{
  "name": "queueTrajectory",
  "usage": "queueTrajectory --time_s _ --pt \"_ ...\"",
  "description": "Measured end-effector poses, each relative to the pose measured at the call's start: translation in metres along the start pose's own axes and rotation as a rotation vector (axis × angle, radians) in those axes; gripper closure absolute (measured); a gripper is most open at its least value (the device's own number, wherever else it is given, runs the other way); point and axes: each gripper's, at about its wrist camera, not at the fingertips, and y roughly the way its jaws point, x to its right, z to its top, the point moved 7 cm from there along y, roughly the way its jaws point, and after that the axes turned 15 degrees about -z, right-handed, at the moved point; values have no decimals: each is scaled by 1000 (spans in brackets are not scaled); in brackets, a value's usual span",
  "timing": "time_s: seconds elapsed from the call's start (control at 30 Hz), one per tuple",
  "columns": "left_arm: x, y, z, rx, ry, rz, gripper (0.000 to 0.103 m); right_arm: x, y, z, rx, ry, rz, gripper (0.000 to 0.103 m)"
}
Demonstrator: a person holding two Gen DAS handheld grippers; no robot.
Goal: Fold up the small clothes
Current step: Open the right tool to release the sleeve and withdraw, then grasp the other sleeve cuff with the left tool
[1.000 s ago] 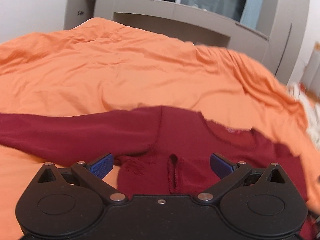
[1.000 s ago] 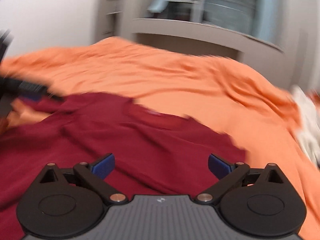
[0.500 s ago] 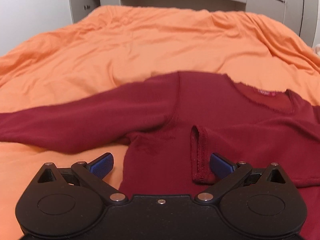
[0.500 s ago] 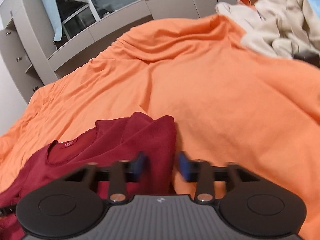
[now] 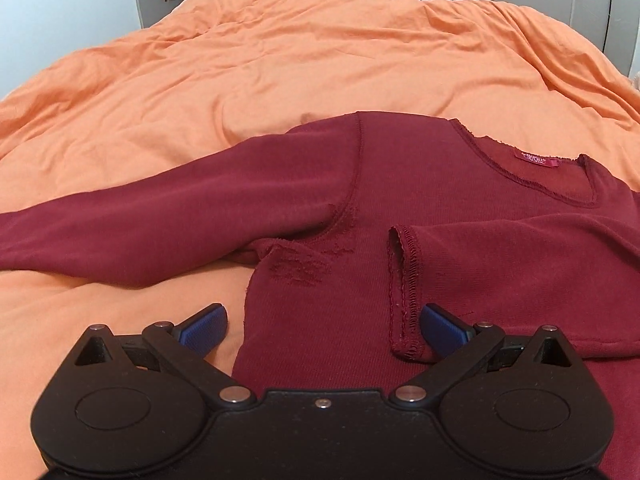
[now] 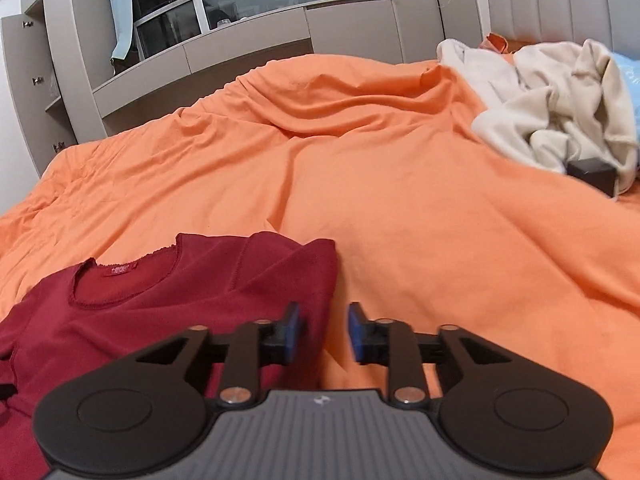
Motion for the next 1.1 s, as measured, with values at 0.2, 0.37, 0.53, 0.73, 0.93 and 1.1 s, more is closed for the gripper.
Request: queueTrajectory --time_s 0.2,0.37,0.53,0.73,0.93,1.1 --pt "-1 0 -1 1 -7 -5 0 6 -47 -23 15 -228 -57 33" --pt "-2 1 0 2 -9 -6 0 -18 -67 -62 41 -425 -69 34" --pt "-2 0 0 3 -10 -7 0 -42 -56 -70 141 -500 -126 53" --pt "-3 0 0 6 -19 -16 0 -45 -56 -62 207 -457 -149 93" --pt "-1 1 -1 3 6 -5 0 -38 -59 -63 167 -483 -182 94" --pt "-1 -1 -1 8 -11 -19 0 -38 -52 -70 107 -496 -150 85"
